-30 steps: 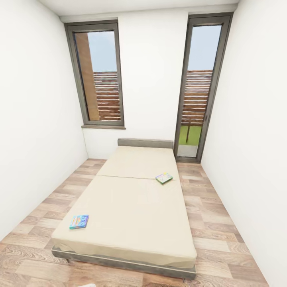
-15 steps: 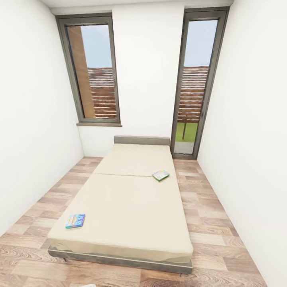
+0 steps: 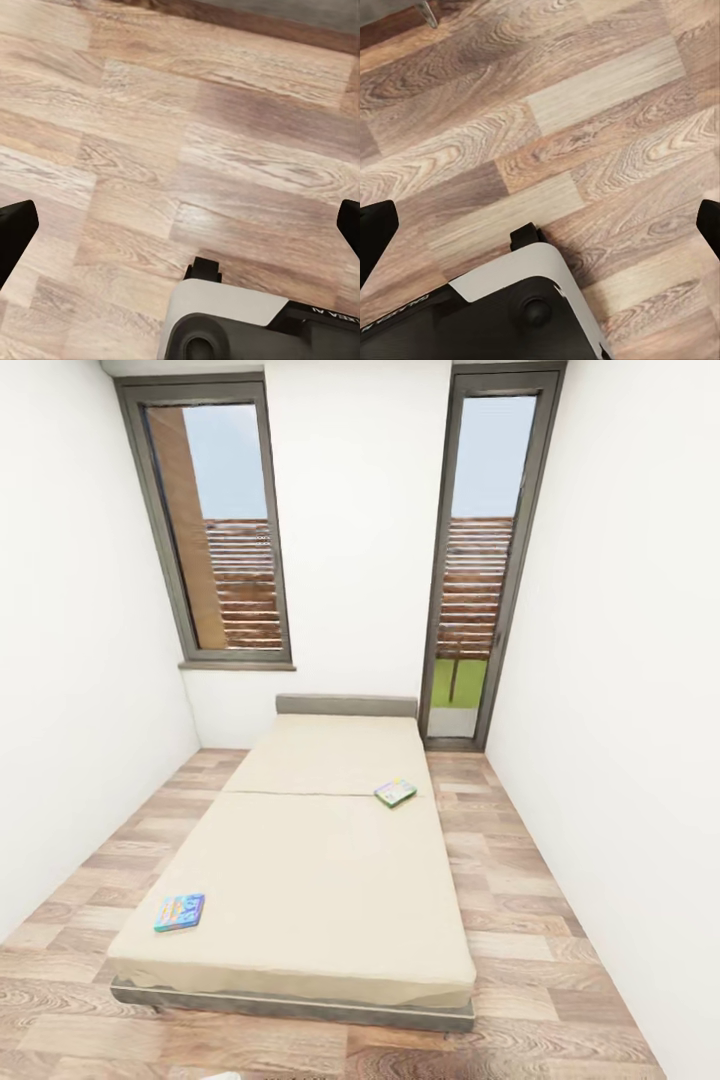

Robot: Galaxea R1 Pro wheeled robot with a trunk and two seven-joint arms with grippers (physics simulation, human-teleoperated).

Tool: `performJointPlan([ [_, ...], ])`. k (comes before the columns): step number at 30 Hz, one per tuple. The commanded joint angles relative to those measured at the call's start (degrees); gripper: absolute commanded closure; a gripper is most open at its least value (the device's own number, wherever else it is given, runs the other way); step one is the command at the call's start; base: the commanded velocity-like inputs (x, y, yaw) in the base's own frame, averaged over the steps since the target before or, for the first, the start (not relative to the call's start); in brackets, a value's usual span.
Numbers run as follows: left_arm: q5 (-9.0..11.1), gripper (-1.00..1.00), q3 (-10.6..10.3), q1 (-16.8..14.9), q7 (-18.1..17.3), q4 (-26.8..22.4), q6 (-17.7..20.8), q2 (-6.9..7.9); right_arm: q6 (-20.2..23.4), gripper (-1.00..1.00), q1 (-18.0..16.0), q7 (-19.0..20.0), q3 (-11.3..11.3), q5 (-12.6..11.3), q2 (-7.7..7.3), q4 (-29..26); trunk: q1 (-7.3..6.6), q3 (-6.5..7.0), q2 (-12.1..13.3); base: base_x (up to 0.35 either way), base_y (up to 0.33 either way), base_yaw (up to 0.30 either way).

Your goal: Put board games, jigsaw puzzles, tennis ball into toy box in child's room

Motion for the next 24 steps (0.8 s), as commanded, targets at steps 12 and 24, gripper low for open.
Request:
performJointPlan([
  [12, 0.77, -1.0, 0.52, -0.03, -11.61, -0.41, 0.98, 1.44, 0.85, -1.0, 0.39, 9.98, -0.27, -0.77, -1.13, -8.23, 0.03, -1.22, -0.13, 0.0, 0.0, -0.104],
  [24, 1.0, -1.0, 0.64, -0.03, -47.62, -0.66, 9.75, 10.63, 5.34, -1.0, 2.59, 38.4, -0.49, -0.87, -4.49, -10.87, 0.03, -2.31, -0.13, 0.0, 0.0, -0.112],
])
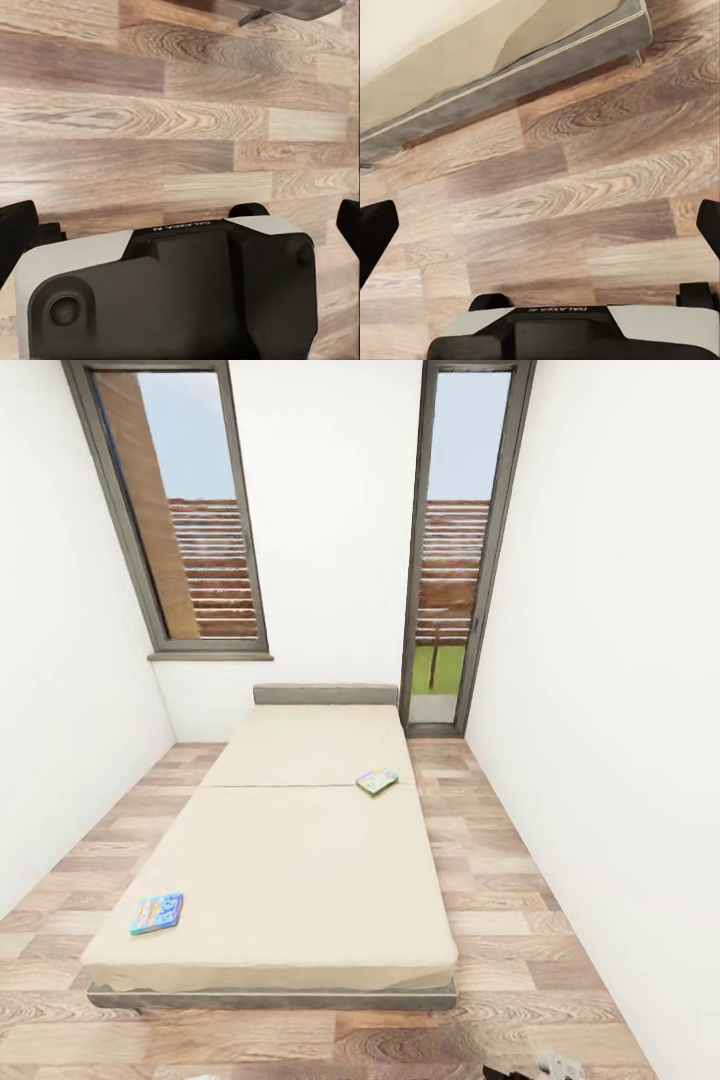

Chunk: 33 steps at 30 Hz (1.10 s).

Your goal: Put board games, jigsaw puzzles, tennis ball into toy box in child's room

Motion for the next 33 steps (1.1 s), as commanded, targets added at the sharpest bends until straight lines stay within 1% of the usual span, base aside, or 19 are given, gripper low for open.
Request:
performJointPlan([
  [1, 0.4, -1.0, 0.27, -0.03, -1.18, -0.04, 0.78, 0.14, 0.66, -1.0, -0.02, 1.1, -0.28, -0.51, -0.08, -0.05, 0.03, -0.22, -0.13, 0.0, 0.0, -0.112],
  [7, 0.4, -1.0, 0.25, -0.03, -4.35, -0.07, 1.06, 0.7, 0.83, -1.0, 0.06, 3.88, -0.23, -0.39, -0.44, -0.12, 0.03, -0.76, -0.13, 0.0, 0.0, -0.112],
  [9, 0.41, -1.0, 0.25, -0.03, -4.86, -0.07, 1.01, 0.89, 0.79, -1.0, 0.06, 4.54, -0.22, -0.38, -0.5, -0.15, 0.03, -0.94, -0.13, 0.0, 0.0, -0.112],
  [12, 0.47, -1.0, 0.24, -0.03, -6.1, -0.1, 0.99, 1.46, 0.69, -1.0, 0.07, 7.26, -0.23, -0.36, -0.58, -0.29, 0.03, -1.22, -0.13, 0.0, 0.0, -0.112],
  [13, 0.49, -1.0, 0.27, -0.06, -7.48, -0.15, 1.03, 2.02, 0.69, -1.0, 0.07, 9.75, -0.26, -0.37, -0.63, -0.42, 0.03, -1.31, -0.13, 0.0, 0.0, -0.112],
  [15, 0.5, -1.0, 0.34, -0.13, -9.4, -0.22, 1.24, 2.77, 0.75, -1.0, 0.07, 12.64, -0.29, -0.39, -0.67, -0.6, 0.03, -1.49, -0.13, 0.0, 0.0, -0.11],
  [16, 0.59, -1.0, 0.52, -0.35, -11.92, -0.58, 1.74, 3.59, 0.87, -1.0, 0.07, 15.49, -0.34, -0.4, -0.69, -0.98, 0.03, -1.58, -0.13, 0.0, 0.0, -0.102],
  [17, 0.72, -1.0, 0.69, -0.66, -13.49, -1.02, 2.4, 4.07, 1.04, -1.0, 0.07, 16.84, -0.37, -0.43, -0.7, -1.32, 0.03, -1.67, -0.13, 0.0, 0.0, -0.097],
  [18, 0.94, -1.0, 0.92, -1.11, -15.27, -1.67, 3.51, 4.62, 1.36, -1.0, 0.07, 18.1, -0.41, -0.45, -0.72, -1.81, 0.03, -1.76, -0.13, 0.0, 0.0, -0.092],
  [19, 1.52, -1.0, 1.44, -2.48, -19.25, -3.54, 7.31, 5.85, 2.73, -1.0, 0.07, 20.22, -0.47, -0.47, -0.79, -3.36, 0.03, -1.85, -0.13, 0.0, 0.0, -0.086],
  [21, 1.98, -1.0, 1.89, -4.06, -22.84, -5.91, 12.58, 7.01, 5.13, -1.0, 0.07, 21.72, -0.5, -0.47, -0.88, -5.61, 0.03, -2.04, -0.13, 0.0, 0.0, -0.083],
  [22, 2.3, -1.0, 2.2, -5.46, -25.26, -8.63, 17.82, 7.89, 8.02, -1.0, 0.07, 22.66, -0.52, -0.46, -0.94, -8.14, 0.03, -2.13, -0.13, 0.0, 0.0, -0.079],
  [25, 2.61, -1.0, 2.52, -6.76, -27.43, -13.45, 23.15, 8.87, 11.75, -1.0, 0.07, 23.48, -0.58, -0.46, -0.88, -11.81, 0.03, -2.4, -0.13, 0.0, 0.0, -0.077],
  [26, 2.74, -1.0, 2.73, -7.24, -28.25, -16.67, 25.34, 9.3, 13.22, -1.0, 0.07, 23.69, -0.6, -0.48, -0.76, -13.87, 0.03, -2.49, -0.13, 0.0, 0.0, -0.076],
  [28, 2.86, -1.0, 3.12, -7.67, -28.92, -20.53, 27.32, 9.63, 14.6, -1.0, 0.07, 23.72, -0.63, -0.48, -0.49, -16.63, 0.03, -2.68, -0.13, 0.0, 0.0, -0.076],
  [33, 2.92, -1.0, 3.62, -8.07, -29.16, -23.98, 28.81, 9.95, 15.78, -1.0, 0.09, 23.15, -0.64, -0.43, 0.02, -20.94, 0.03, -3.13, -0.13, 0.0, 0.0, -0.075],
])
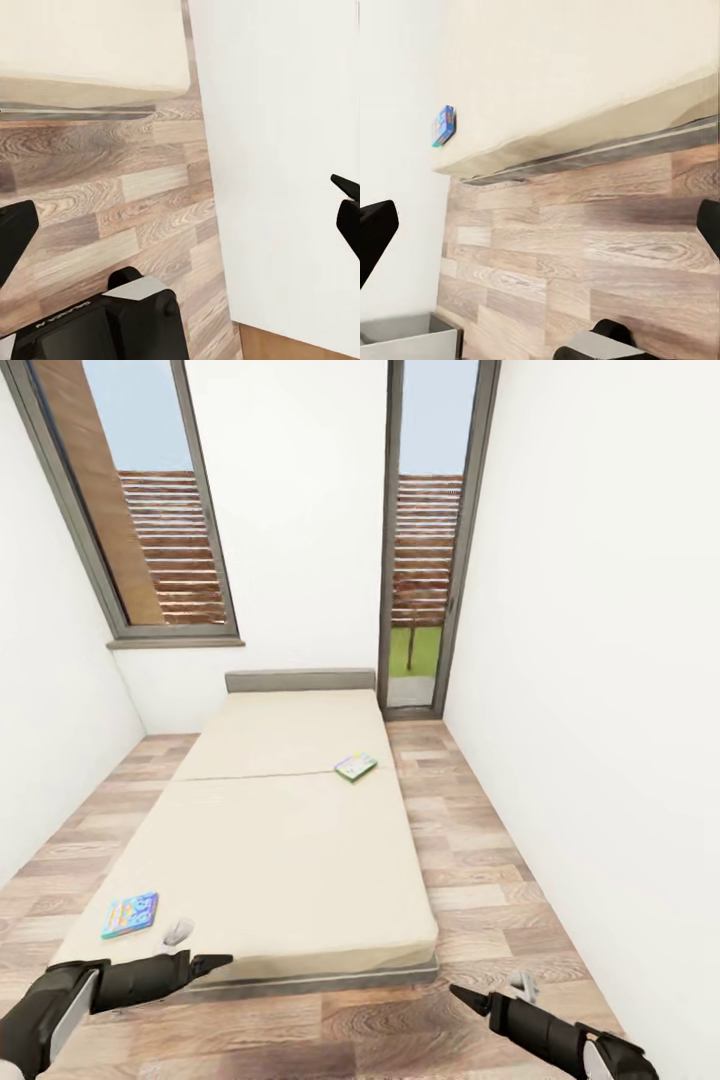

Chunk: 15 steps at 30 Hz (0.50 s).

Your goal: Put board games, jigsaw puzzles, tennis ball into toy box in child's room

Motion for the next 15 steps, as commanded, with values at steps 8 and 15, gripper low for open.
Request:
performJointPlan([
  [8, 0.27, -1.0, 0.43, -0.38, 1.98, -2.34, 0.91, 0.13, 1.22, -1.0, -0.43, -2.87, -0.06, -0.41, 0.14, -3.5, 0.03, -0.86, -0.12, 0.0, 0.0, -0.072],
  [15, 0.37, -1.0, 2.04, -0.42, 3.05, -3.04, 0.82, 0.13, 1.28, -1.0, -0.64, -3.67, -0.07, -0.42, 0.18, -5.91, 0.03, -1.18, -0.12, 0.0, 0.0, -0.023],
])
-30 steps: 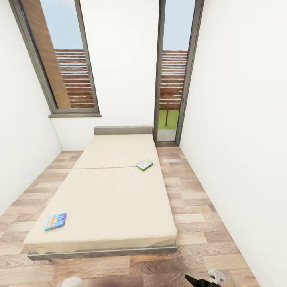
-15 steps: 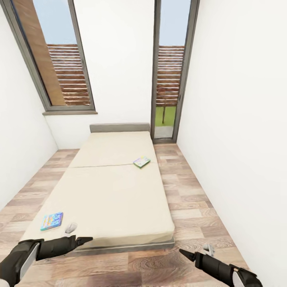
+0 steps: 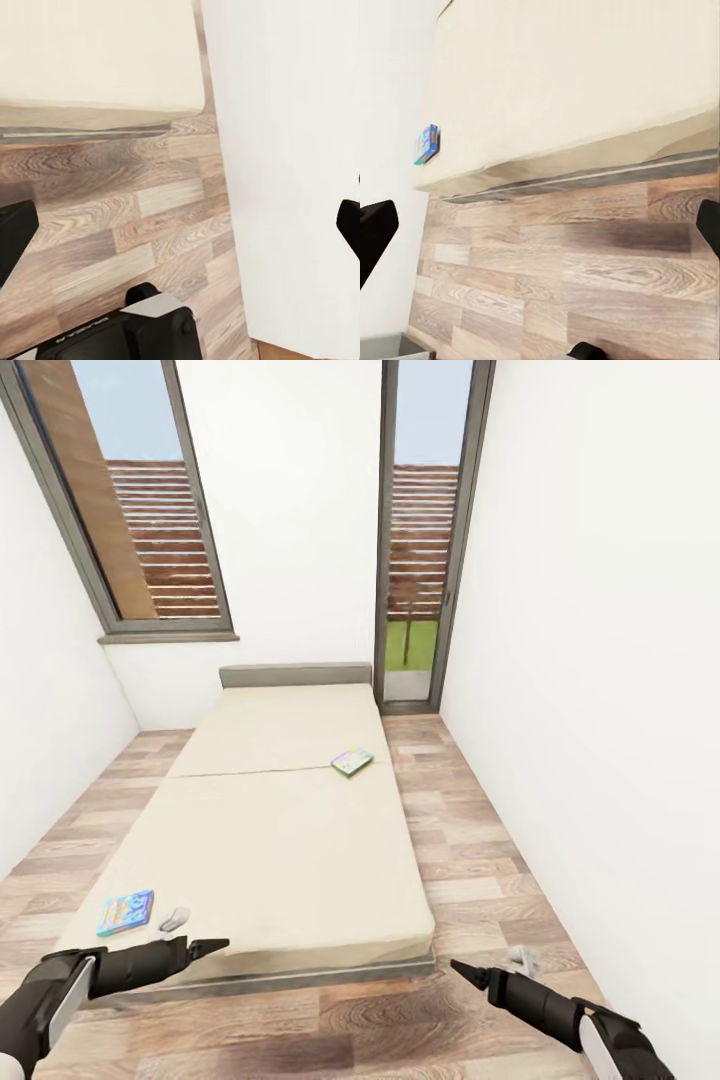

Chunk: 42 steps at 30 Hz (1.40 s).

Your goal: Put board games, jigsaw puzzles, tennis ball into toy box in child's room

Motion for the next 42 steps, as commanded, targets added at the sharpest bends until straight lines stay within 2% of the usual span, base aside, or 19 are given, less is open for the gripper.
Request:
performJointPlan([
  [1, 0.24, -1.0, 0.44, -0.04, -0.06, -0.03, 0.36, 0.01, 0.49, -1.0, -0.04, 0.08, -0.09, -0.37, -0.03, -0.47, 0.03, -0.13, -0.12, 0.0, 0.0, -0.006],
  [4, 0.27, -1.0, 2.02, -0.04, -0.05, -0.1, 0.18, 0.01, 0.55, -1.0, 0.0, 0.11, -0.35, -0.39, -0.29, -1.57, 0.03, -0.16, -0.12, 0.0, 0.0, -0.004],
  [9, 0.25, -1.0, 6.67, -0.05, -0.08, -0.15, -0.11, -0.12, 0.71, -1.0, 0.15, 0.04, -1.99, -0.32, -0.26, -2.73, 0.03, -0.17, -0.12, 0.0, -0.001, 0.122],
  [16, 0.21, -1.0, 8.93, -0.05, -0.2, -0.16, -0.13, -0.22, 0.78, -1.0, 0.19, -0.57, -2.24, 0.31, -0.02, -3.0, 0.03, -0.17, -0.12, 0.0, -0.126, 0.253],
  [42, 0.05, -1.0, 9.17, -0.05, 0.18, -0.16, -0.1, -0.43, 0.87, -1.0, 0.19, -1.51, -2.1, 0.61, 0.12, -3.12, 0.03, -0.18, -0.12, 0.0, -0.254, 0.289],
])
